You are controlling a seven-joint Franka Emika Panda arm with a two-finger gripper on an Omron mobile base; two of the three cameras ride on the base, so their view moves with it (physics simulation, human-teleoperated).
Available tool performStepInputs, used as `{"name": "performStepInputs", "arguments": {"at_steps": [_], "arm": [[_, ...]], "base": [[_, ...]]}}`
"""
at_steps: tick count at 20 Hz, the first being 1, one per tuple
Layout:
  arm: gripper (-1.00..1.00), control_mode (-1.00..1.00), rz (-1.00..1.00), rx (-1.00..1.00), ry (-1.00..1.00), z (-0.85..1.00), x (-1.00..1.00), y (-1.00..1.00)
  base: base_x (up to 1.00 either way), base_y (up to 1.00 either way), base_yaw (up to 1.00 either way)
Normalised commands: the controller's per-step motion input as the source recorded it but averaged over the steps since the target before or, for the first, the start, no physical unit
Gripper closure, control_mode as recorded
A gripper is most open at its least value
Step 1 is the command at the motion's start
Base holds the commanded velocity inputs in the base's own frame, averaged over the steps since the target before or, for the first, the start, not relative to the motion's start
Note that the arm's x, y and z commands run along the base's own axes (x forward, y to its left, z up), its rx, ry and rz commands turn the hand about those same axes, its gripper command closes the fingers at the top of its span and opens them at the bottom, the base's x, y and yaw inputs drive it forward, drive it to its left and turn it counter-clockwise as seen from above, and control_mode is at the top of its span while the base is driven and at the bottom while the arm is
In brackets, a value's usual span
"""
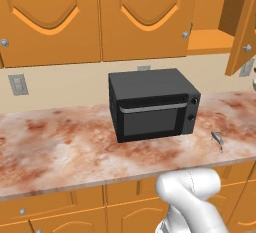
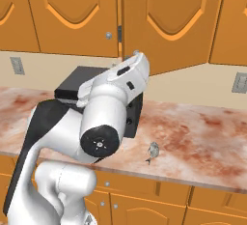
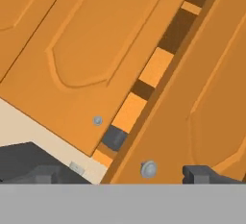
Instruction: Retrieve the tupperware from the cabinet, then place the raw meat into the tupperware to avoid contamination.
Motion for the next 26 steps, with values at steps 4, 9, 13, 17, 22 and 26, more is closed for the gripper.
{"name": "performStepInputs", "arguments": {"at_steps": [4,9,13,17,22,26], "arm": [[-1.0,-1.0,-0.06,-0.27,-0.01,-0.01,-0.16,0.53],[-1.0,-1.0,-0.06,-0.32,0.03,-0.2,-0.03,0.63],[-1.0,-1.0,-0.09,-0.37,0.05,-0.36,0.0,0.61],[-1.0,-1.0,-0.16,-0.36,0.06,-0.36,0.04,0.47],[-1.0,-1.0,-0.21,-0.32,0.08,-0.19,0.12,0.33],[-1.0,-1.0,-0.24,-0.32,0.06,-0.19,0.24,0.27]], "base": [[0.0,0.0,0.0],[0.0,0.0,0.0],[0.0,0.0,0.0],[0.0,0.0,0.0],[0.0,0.0,0.0],[0.0,0.0,0.0]]}}
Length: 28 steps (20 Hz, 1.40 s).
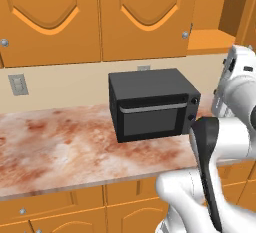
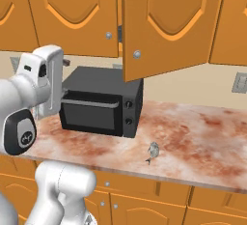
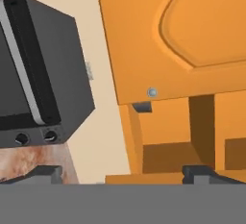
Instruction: Retrieve the tupperware from the cabinet, then place the raw meat into the tupperware to avoid contamination.
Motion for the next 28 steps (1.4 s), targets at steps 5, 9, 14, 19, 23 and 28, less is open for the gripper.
{"name": "performStepInputs", "arguments": {"at_steps": [5,9,14,19,23,28], "arm": [[-1.0,-1.0,-0.26,-0.29,0.07,-0.2,0.39,0.18],[-1.0,-1.0,-0.29,-0.19,0.07,-0.12,0.4,0.01],[-1.0,-1.0,-0.23,-0.06,0.06,0.02,0.31,-0.08],[-1.0,-1.0,-0.23,0.0,0.0,0.11,0.19,-0.14],[-1.0,-1.0,-0.17,0.03,-0.04,0.06,0.18,-0.12],[-1.0,-1.0,-0.11,0.04,-0.06,0.04,0.19,-0.21]], "base": [[0.0,0.0,0.0],[0.0,0.0,0.0],[0.0,0.0,0.0],[0.0,0.0,0.0],[0.0,0.0,0.0],[0.0,0.0,0.0]]}}
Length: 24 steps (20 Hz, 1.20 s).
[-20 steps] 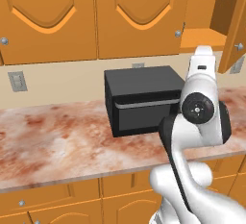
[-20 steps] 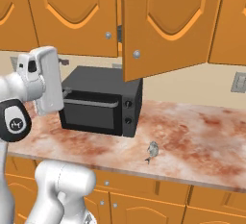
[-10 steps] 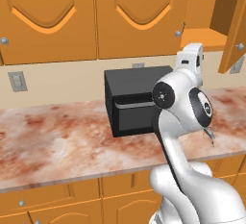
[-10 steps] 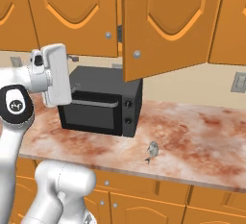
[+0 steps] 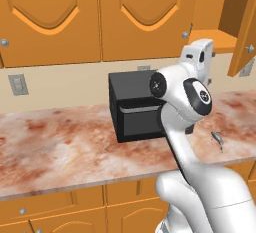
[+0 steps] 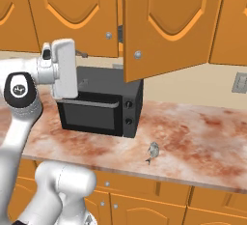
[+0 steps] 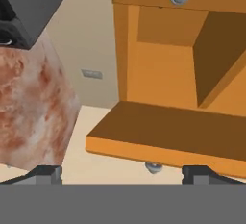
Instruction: Retrieve the tupperware from the cabinet, then place the raw meat into the tupperware to avoid contamination.
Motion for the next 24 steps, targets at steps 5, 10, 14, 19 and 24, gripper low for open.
{"name": "performStepInputs", "arguments": {"at_steps": [5,10,14,19,24], "arm": [[-1.0,-1.0,-0.08,0.03,-0.07,0.01,0.24,-0.34],[-1.0,-1.0,-0.07,0.02,-0.07,0.01,0.24,-0.3],[-1.0,-1.0,-0.08,0.0,-0.01,0.07,0.21,-0.28],[-1.0,-1.0,-0.05,0.0,0.0,0.04,0.24,-0.27],[-1.0,-1.0,-0.04,0.01,0.0,0.04,0.23,-0.3]], "base": [[0.0,0.0,0.0],[0.0,0.0,0.0],[0.0,0.0,0.0],[0.0,0.0,0.0],[0.0,0.0,0.0]]}}
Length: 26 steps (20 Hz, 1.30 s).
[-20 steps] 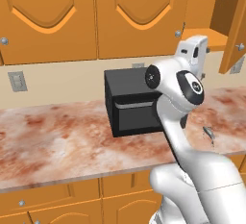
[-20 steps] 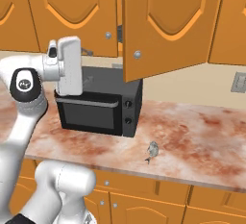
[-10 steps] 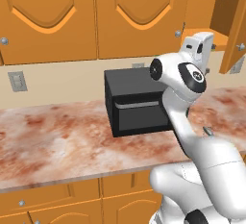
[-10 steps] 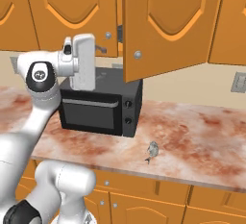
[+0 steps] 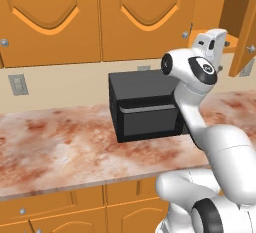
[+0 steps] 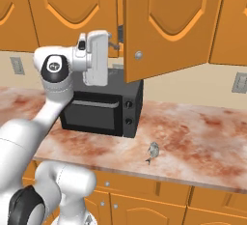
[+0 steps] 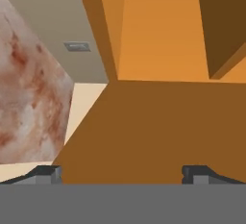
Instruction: Retrieve the tupperware from the cabinet, then place the raw meat into the tupperware to avoid contamination.
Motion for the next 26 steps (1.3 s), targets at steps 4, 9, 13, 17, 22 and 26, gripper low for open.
{"name": "performStepInputs", "arguments": {"at_steps": [4,9,13,17,22,26], "arm": [[-1.0,-1.0,-0.05,0.0,0.0,0.04,0.14,-0.35],[-1.0,-1.0,-0.08,0.0,0.0,0.01,0.04,-0.35],[-1.0,-1.0,-0.12,0.0,0.0,0.0,-0.09,-0.42],[-1.0,-1.0,-0.16,0.0,0.0,0.0,-0.2,-0.49],[-1.0,-1.0,-0.17,0.0,0.0,0.0,-0.26,-0.62],[-1.0,-1.0,-0.13,0.0,0.0,-0.03,-0.07,-0.78]], "base": [[0.0,0.0,0.0],[0.0,0.0,0.0],[0.0,0.0,0.0],[0.0,0.0,0.0],[0.0,0.0,0.0],[0.0,0.0,0.0]]}}
